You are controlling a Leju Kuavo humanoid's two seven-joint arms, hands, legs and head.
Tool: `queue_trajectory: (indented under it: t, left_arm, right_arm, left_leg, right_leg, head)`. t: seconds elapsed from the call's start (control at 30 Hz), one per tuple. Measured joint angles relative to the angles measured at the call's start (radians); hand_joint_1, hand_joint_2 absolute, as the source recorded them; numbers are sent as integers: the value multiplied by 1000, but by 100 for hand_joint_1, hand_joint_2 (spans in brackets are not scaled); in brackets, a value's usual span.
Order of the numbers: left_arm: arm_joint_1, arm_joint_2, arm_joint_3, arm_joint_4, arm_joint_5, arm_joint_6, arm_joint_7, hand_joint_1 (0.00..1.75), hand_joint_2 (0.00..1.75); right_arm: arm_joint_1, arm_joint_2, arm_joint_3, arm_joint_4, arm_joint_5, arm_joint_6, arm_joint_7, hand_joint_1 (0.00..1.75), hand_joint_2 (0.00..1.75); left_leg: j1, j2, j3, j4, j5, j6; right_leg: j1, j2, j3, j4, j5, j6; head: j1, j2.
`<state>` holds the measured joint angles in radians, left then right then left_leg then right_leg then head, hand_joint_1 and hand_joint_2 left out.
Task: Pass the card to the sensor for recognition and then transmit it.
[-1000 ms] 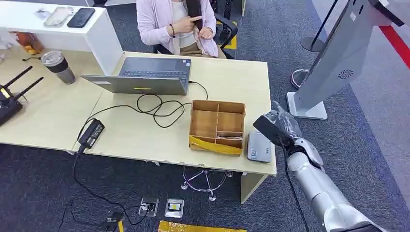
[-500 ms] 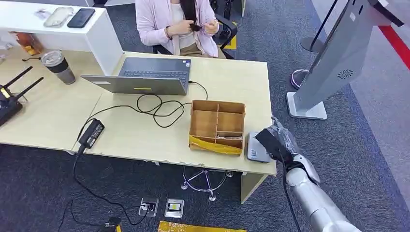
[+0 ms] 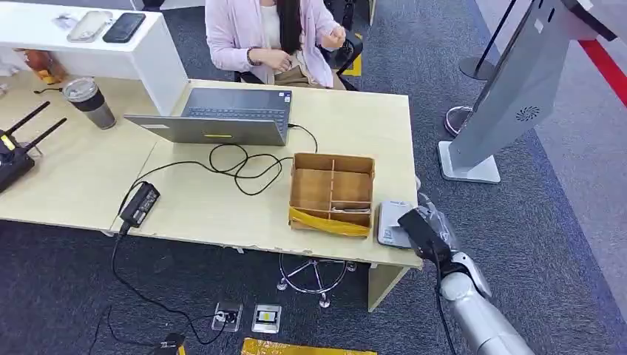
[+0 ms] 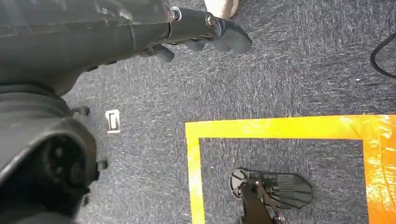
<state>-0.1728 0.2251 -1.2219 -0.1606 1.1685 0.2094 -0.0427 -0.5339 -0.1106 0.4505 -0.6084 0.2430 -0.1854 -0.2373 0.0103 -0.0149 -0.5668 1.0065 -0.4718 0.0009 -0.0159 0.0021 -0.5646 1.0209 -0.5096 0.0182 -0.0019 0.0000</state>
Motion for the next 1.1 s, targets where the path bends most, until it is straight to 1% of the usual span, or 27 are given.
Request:
queue_trajectory:
  t: [0.27, 0.43, 0.5, 0.8, 0.97, 1.1]
  left_arm:
    - [0, -1, 3, 0, 4, 8, 2, 0, 0]
    - [0, -2, 3, 0, 0, 9, 2, 0, 0]
    - [0, -2, 3, 0, -2, -1, 2, 0, 0]
    - [0, -2, 2, 0, -20, -8, -1, 0, 0]
    - [0, -2, 1, 0, -46, -31, -19, 0, 0]
    - [-5, -3, 0, 0, -75, -42, -22, 0, 0]
  right_arm:
    - [16, 1, 1, -3, -31, -22, -18, 175, 175]
    - [12, 0, 2, -7, -46, -32, -12, 175, 175]
    - [3, -3, 2, -19, -47, -35, -3, 175, 175]
    - [-112, -32, 11, -110, -7, -21, 56, 175, 175]
    - [-186, -36, 18, -204, 60, 29, 133, 175, 175]
    - [-261, -26, 28, -217, 120, 59, 149, 175, 175]
  left_leg:
    - [0, 0, 0, 0, 0, 0]
    - [0, 0, 0, 0, 0, 0]
    - [0, 0, 0, 0, 0, 0]
    - [0, 0, 0, 0, 0, 0]
    - [0, 0, 0, 0, 0, 0]
    - [0, 0, 0, 0, 0, 0]
  right_leg:
    - [0, 0, 0, 0, 0, 0]
    - [0, 0, 0, 0, 0, 0]
    - [0, 0, 0, 0, 0, 0]
    - [0, 0, 0, 0, 0, 0]
    - [0, 0, 0, 0, 0, 0]
    - [0, 0, 0, 0, 0, 0]
  head:
    - [0, 0]
    - [0, 0]
    - [0, 0]
    - [0, 0]
    - [0, 0]
    - [0, 0]
